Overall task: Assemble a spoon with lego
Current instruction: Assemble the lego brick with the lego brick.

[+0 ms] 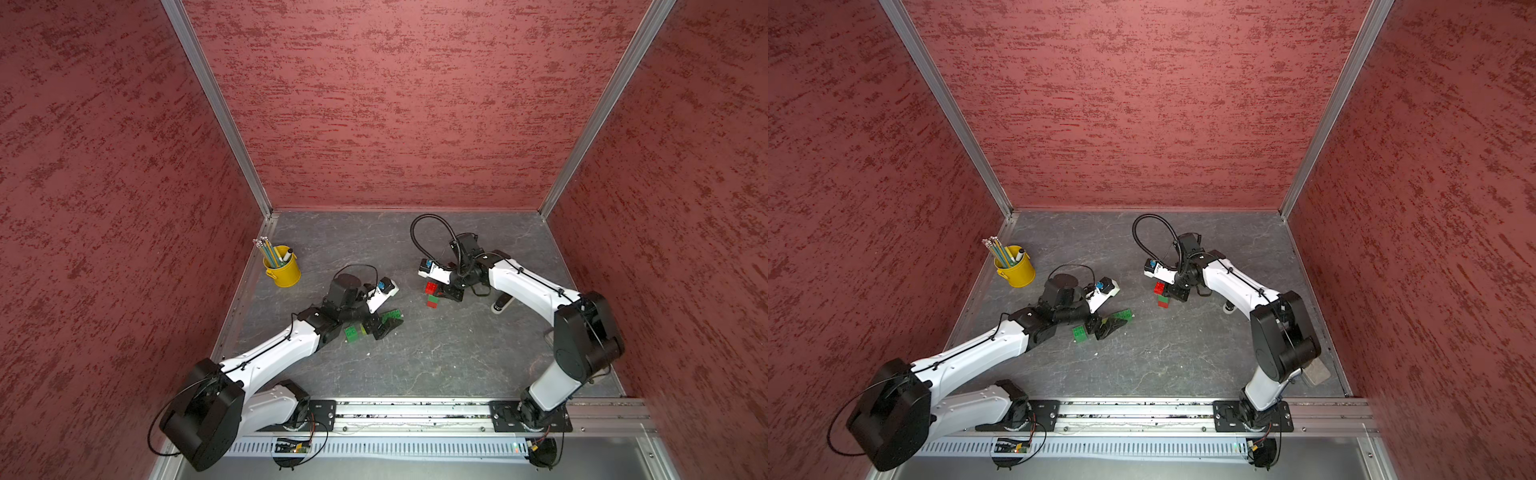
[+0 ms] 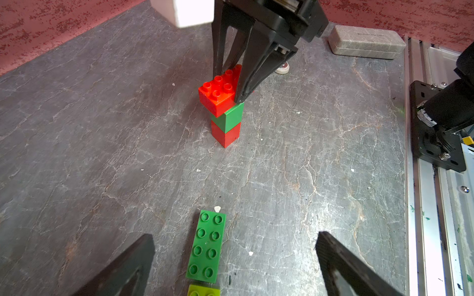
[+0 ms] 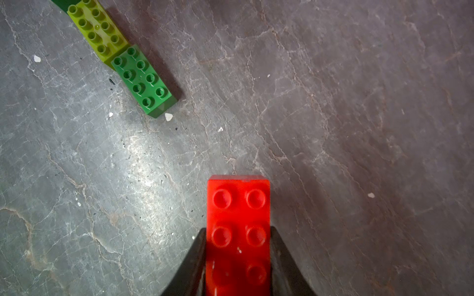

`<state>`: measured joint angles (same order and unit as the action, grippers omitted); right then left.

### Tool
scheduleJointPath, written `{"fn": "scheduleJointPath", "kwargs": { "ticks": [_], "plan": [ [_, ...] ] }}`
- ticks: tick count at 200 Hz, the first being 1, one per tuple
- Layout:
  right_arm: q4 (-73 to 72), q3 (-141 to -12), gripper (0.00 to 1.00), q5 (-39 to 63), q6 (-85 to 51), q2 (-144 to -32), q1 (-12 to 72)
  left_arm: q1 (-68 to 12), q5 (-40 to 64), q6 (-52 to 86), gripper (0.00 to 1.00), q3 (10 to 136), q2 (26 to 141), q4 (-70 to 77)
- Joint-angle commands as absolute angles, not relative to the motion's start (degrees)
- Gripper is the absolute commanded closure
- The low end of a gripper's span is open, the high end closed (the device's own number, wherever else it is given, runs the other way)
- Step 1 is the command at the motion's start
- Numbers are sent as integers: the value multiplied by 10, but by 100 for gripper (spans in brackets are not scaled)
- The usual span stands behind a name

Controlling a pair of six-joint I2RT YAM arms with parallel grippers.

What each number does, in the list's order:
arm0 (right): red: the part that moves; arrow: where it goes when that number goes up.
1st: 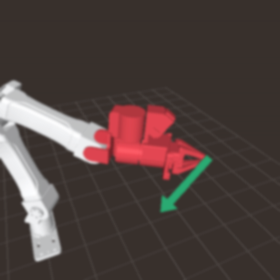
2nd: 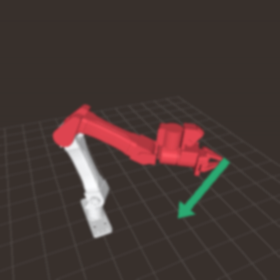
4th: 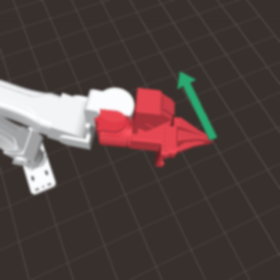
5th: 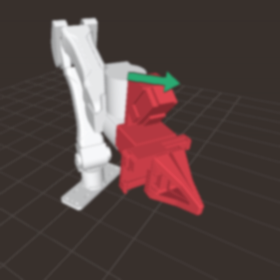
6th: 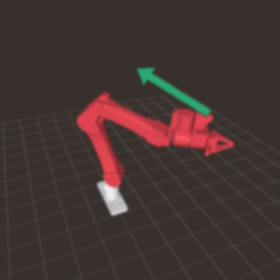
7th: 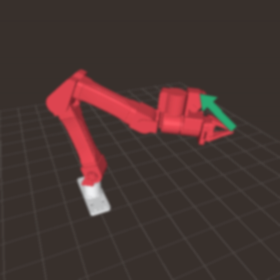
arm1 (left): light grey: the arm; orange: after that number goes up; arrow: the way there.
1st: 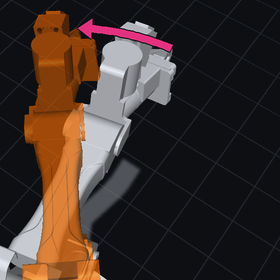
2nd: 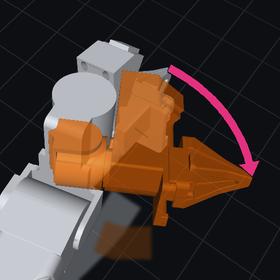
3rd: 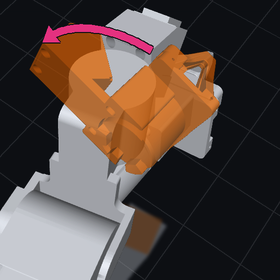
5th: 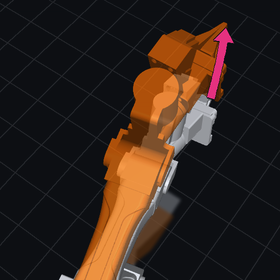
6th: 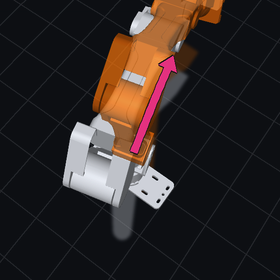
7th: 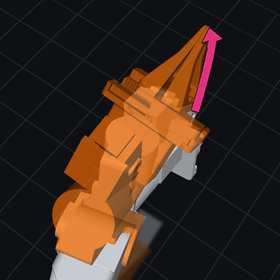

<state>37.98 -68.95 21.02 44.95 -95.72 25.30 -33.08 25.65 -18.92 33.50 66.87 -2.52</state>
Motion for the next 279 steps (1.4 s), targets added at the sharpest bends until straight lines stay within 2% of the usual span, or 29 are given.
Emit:
{"fn": "scheduleJointPath", "kwargs": {
  "ticks": [1, 81, 243, 279],
  "plan": [
    [365, -694, 78, 215, 442, -957, 250, -333, 265, -189, 0, 343, 670, -19],
    [368, -691, 79, 213, 446, -965, 254, -333, 265, -189, 0, 341, 671, -19],
    [362, -671, 79, 145, 455, -970, 265, -333, 262, -190, 0, 340, 668, -20],
    [349, -672, 79, 178, 440, -954, 263, -332, 261, -191, 0, 340, 666, -21]
  ]
}}
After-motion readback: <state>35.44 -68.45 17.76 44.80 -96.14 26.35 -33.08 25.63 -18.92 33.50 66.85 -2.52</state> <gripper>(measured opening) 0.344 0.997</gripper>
